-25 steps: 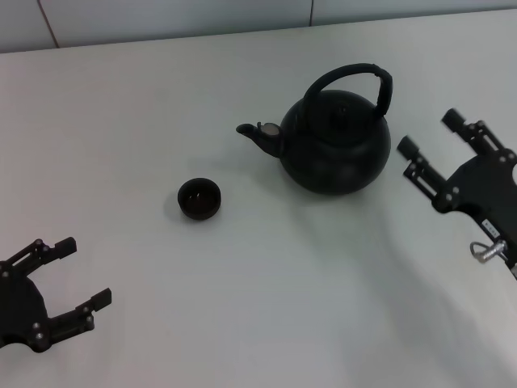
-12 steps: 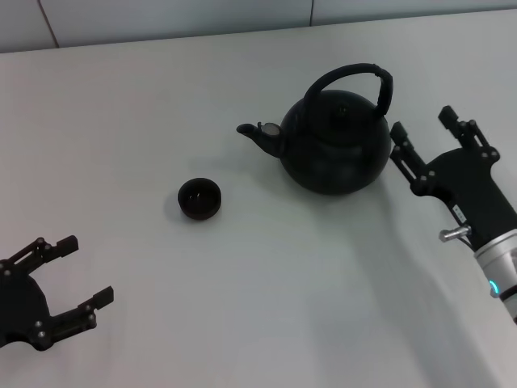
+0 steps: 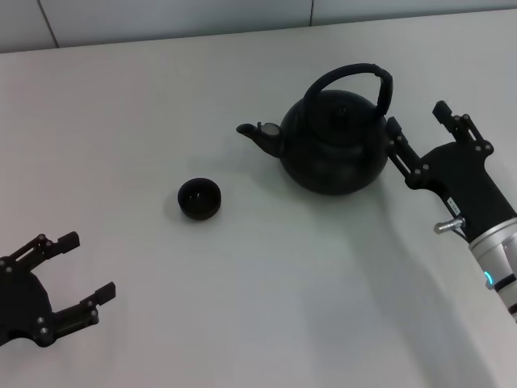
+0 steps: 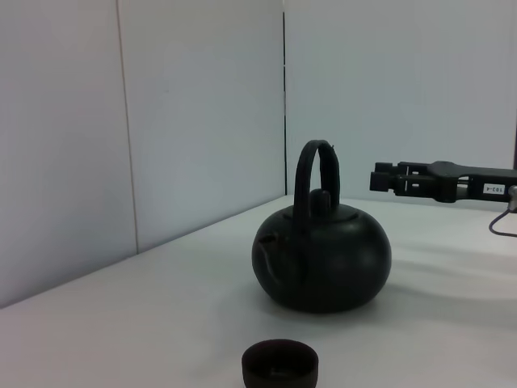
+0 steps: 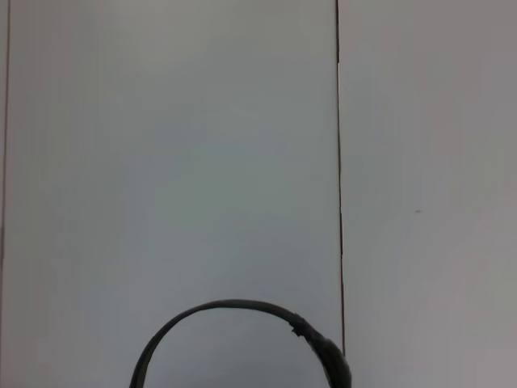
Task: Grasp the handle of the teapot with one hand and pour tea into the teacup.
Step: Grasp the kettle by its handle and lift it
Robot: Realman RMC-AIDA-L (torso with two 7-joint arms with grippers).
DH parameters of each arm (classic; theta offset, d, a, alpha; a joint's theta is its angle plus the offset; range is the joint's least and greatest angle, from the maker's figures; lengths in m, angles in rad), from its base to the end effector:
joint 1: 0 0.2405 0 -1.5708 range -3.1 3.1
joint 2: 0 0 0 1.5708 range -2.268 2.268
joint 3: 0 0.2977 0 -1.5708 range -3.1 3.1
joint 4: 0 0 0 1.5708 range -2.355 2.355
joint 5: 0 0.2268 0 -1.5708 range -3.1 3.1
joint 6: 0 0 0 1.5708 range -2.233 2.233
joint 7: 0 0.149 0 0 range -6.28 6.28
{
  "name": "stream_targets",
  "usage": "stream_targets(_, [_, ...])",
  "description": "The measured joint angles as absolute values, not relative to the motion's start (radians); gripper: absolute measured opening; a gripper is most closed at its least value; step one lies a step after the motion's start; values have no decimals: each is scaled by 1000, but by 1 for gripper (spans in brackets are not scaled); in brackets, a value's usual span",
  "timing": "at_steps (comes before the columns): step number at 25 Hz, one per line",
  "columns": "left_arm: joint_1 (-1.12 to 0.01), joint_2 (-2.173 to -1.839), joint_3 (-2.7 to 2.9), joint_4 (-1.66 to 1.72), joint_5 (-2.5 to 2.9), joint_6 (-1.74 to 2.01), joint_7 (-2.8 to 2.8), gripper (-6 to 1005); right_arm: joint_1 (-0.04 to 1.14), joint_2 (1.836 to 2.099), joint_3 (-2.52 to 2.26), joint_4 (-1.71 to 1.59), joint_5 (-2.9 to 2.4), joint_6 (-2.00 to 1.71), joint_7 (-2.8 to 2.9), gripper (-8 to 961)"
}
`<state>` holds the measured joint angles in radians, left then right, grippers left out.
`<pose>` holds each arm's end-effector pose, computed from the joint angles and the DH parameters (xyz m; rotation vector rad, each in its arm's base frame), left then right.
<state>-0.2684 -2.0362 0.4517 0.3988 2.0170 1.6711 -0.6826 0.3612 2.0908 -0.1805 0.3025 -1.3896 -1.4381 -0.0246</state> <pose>-0.3954 0.2441 -0.0253 -2.5172 -0.3080 -0.7293 0.3576 0.2786 -0.0919 -1.6904 0.4844 0.7482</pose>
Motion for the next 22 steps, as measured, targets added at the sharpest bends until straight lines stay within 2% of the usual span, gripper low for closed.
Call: stream_targets(22, [-269,-2046,423,398,2017,1674,-683,859,481,2086,-106,250,-1395,-1273,-18,654])
